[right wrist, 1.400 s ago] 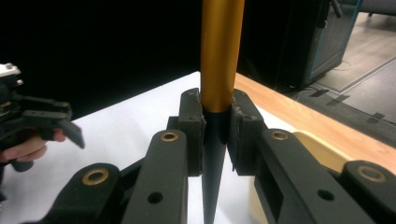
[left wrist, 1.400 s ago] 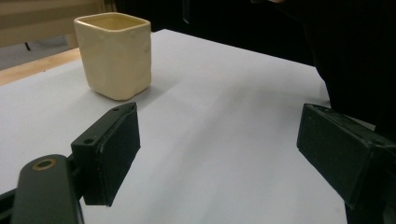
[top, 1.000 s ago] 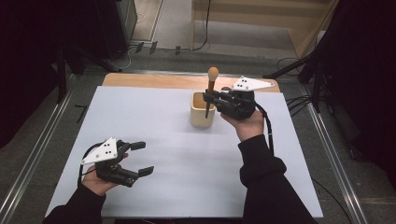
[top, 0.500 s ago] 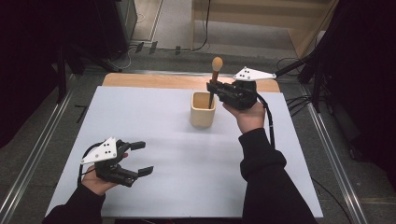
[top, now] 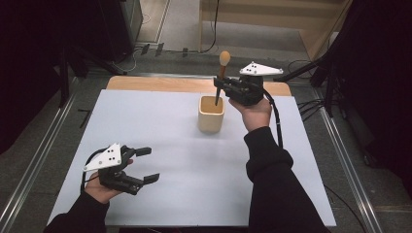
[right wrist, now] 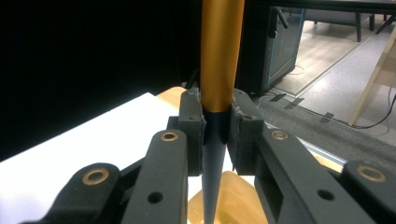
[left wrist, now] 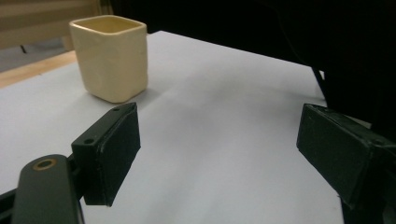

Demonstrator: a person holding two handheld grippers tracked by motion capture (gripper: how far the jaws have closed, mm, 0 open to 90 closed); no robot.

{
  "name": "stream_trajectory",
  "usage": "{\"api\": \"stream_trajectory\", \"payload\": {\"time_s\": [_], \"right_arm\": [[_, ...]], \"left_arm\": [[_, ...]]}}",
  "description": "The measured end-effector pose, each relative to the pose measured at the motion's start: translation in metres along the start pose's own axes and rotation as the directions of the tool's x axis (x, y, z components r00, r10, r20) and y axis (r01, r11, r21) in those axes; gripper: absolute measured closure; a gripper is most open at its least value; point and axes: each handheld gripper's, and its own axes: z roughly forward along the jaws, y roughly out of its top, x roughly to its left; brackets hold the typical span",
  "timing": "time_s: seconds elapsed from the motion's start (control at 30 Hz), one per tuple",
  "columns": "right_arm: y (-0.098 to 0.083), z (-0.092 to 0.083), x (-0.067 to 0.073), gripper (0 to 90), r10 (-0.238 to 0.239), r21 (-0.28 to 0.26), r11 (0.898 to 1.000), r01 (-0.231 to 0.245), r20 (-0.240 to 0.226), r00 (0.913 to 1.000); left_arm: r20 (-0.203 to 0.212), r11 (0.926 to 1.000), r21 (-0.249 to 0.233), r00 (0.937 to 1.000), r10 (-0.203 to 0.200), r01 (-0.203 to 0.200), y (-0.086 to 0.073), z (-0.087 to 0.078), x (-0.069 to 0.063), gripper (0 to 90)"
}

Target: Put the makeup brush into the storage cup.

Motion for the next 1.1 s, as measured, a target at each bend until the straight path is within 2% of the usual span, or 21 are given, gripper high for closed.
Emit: {"api": "stream_trajectory", "payload": {"time_s": [0.1, 0.4, 0.47, 0.6, 0.83, 1.1], "right_arm": [[-0.003, 0.006, -0.002, 78.7, 0.016, 0.0, 1.0, -0.016, 0.009, 0.9998], [-0.008, 0.016, -0.008, 78.7, -0.002, -0.004, 1.0, 0.002, 0.043, 0.9991], [-0.009, 0.018, -0.01, 78.7, 0.006, -0.005, 1.0, -0.006, 0.052, 0.9986], [-0.013, 0.021, -0.015, 78.7, 0.001, 0.017, 1.0, -0.002, 0.071, 0.9975], [-0.019, 0.027, -0.018, 78.6, 0.026, 0.017, 0.999, -0.028, 0.083, 0.9962], [-0.025, 0.037, -0.015, 78.6, 0.023, 0.043, 0.999, -0.027, 0.086, 0.996]], "left_arm": [[-0.001, 1.0, 0.0, 1.0, -0.007, 0.007, 0.0, -0.001, 0.001, 14.3], [0.006, 1.0, 0.003, 1.0, -0.006, 0.006, 0.0, 0.0, 0.001, 14.3], [0.01, 1.0, 0.005, 0.9999, -0.007, 0.007, 0.0, 0.0, 0.001, 14.3], [0.011, 0.9998, 0.012, 0.9999, -0.012, 0.012, -0.001, 0.001, 0.001, 14.3], [0.008, 0.9998, 0.015, 0.9999, -0.01, 0.01, -0.001, 0.001, 0.001, 14.4], [0.014, 0.9996, 0.021, 0.9998, -0.016, 0.016, -0.002, 0.002, 0.002, 14.4]]}}
